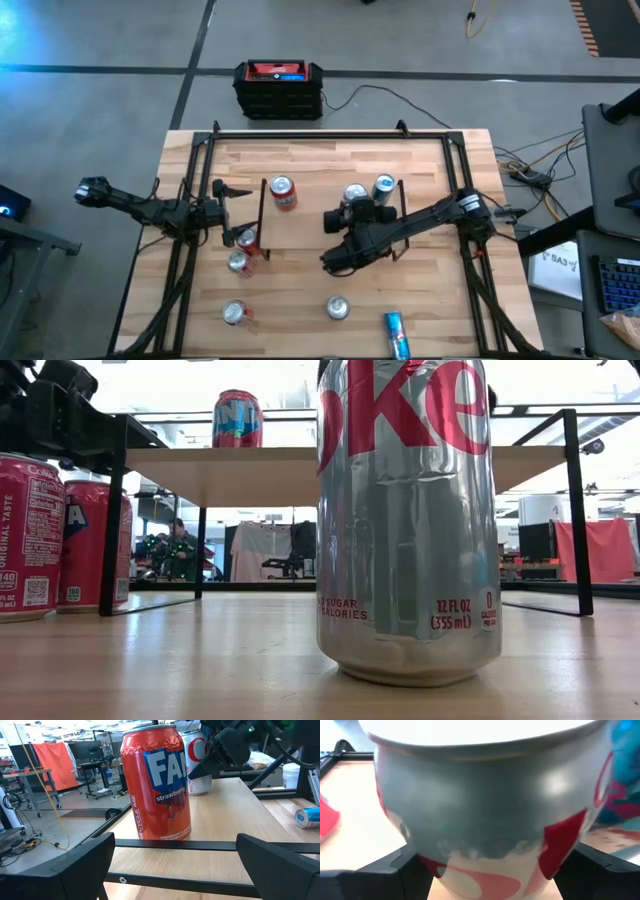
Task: Place canned beverage on shelf
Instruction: Put the right silver red soda can on the shelf
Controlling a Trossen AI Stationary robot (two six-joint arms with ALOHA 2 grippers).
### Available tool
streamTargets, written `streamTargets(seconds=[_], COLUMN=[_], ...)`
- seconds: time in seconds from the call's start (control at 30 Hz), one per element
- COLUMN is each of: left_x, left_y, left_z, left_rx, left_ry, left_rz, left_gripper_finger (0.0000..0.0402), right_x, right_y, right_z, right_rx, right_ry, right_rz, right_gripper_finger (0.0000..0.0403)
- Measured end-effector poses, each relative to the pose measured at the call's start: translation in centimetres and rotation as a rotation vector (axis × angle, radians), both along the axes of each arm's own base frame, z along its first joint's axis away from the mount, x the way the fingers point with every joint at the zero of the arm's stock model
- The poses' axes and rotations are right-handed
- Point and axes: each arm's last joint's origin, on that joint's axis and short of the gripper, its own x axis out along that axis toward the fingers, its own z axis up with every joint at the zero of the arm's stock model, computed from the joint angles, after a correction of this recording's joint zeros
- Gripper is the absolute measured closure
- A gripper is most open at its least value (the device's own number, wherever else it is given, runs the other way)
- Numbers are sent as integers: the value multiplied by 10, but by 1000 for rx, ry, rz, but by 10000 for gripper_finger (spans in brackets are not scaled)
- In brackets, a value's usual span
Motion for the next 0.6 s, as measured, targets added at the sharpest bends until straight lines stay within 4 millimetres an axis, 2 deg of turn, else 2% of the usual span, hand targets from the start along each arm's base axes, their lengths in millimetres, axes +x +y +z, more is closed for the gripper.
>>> streamTargets(seconds=[0.2, 0.6], left_x=[0, 0], left_y=[0, 0], left_z=[0, 0], left_rx=[0, 0], left_ry=[0, 0], left_rz=[0, 0], left_gripper_finger=[2, 2], right_x=[-10, -7], right_y=[-3, -2], right_z=[-5, 2], right_rx=[-26, -31], right_ry=[6, -22], right_rz=[-15, -3], right_gripper_finger=[92, 92])
